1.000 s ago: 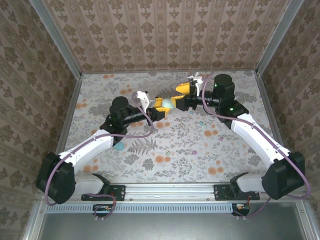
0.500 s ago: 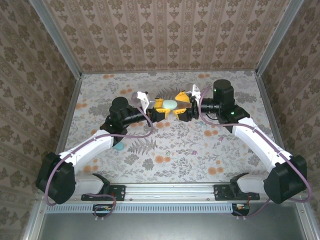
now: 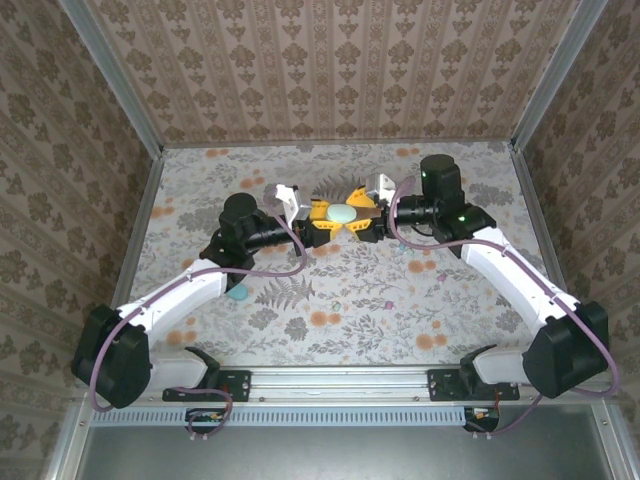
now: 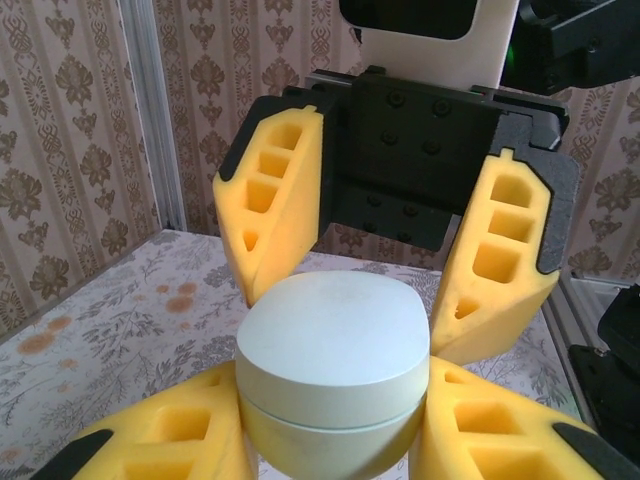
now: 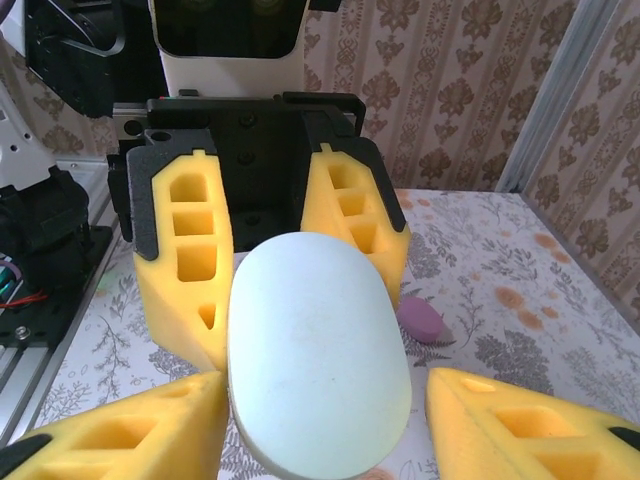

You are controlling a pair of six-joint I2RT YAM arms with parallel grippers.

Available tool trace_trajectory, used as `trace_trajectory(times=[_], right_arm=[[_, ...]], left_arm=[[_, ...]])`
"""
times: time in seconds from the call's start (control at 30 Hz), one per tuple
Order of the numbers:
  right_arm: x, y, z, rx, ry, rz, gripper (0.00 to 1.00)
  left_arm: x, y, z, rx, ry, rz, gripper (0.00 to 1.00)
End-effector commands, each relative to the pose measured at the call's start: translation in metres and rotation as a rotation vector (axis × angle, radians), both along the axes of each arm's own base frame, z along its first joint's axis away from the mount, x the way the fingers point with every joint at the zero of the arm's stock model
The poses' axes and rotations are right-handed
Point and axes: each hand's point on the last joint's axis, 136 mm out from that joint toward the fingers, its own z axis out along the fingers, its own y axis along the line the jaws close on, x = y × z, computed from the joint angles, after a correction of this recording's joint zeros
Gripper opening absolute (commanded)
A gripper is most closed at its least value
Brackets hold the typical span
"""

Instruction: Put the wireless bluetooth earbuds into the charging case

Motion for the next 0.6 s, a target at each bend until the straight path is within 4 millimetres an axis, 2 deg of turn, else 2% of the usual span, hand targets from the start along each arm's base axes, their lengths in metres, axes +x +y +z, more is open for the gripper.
trace_trajectory(times=[0.0,0.57], right_arm=[[-0.002,0.0021,0.0113,0.015,-0.016,0.041,0.54],[0.0005,0.0005,0.0022,-0.025,0.008,0.026,0.53]], left_arm=[[-0.0084,-0.0007,0.0191,-0.019,-0.058,-0.035,0.35],[-0.01,0.0022,0.0221,-0.019,-0.075,-0.023,0.35]])
